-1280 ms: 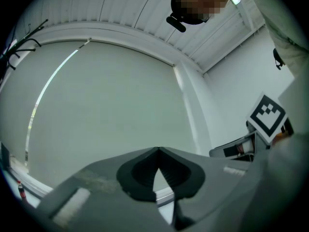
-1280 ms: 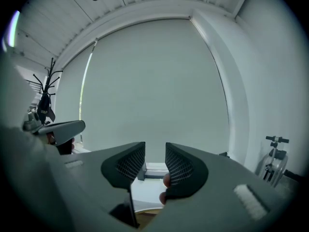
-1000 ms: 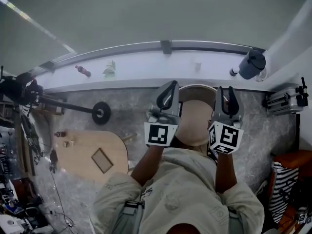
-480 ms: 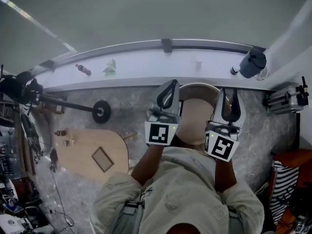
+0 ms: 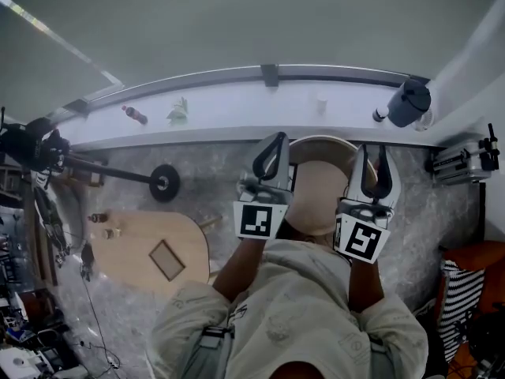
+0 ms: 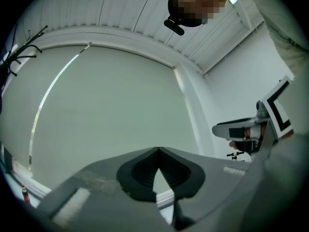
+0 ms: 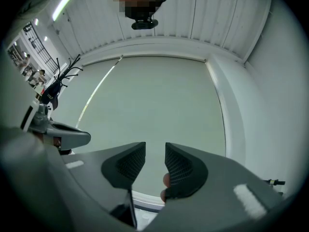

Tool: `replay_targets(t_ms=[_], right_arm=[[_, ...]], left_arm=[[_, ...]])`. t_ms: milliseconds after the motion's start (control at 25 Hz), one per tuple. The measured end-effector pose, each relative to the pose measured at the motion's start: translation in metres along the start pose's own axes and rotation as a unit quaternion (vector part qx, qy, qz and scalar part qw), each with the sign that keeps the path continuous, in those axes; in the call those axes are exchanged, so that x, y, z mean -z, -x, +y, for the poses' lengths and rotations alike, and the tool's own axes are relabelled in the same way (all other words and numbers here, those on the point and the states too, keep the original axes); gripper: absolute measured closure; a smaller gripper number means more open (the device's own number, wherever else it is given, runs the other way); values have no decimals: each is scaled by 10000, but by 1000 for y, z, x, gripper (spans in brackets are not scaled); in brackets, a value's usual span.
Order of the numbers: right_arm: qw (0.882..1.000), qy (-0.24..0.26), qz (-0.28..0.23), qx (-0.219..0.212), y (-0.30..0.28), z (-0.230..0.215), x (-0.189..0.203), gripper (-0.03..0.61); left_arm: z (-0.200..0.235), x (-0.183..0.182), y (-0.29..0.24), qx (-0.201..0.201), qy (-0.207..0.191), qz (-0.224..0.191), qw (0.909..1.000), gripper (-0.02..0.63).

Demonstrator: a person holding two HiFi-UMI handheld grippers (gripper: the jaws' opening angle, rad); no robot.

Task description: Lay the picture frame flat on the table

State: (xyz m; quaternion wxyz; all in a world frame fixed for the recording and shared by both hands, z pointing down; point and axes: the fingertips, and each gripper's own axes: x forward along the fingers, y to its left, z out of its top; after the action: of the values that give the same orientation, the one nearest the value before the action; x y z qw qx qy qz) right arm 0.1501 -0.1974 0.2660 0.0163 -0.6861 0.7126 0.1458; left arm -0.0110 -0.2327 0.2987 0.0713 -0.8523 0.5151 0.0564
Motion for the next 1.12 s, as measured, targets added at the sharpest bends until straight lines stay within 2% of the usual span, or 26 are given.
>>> replay_targets(t_ms=[480,640,880,1120], right_arm=[[9999,-56,98,6,1,-5,6,481],[9999,-74,134,-22,-1,-2,8,505],[9997,-67,235,-36,-1,-2,16,575],[9994,-132,315,-55,-2,-4,23,577]], left_arm=[[3,1,1,-44,42,-4,10000,611],[6,0,1,-55,42,-30,10000,611],[6,-1,1,-56,35,-24,10000,611],[9,-4,-1,-63,23,-49,10000,611]])
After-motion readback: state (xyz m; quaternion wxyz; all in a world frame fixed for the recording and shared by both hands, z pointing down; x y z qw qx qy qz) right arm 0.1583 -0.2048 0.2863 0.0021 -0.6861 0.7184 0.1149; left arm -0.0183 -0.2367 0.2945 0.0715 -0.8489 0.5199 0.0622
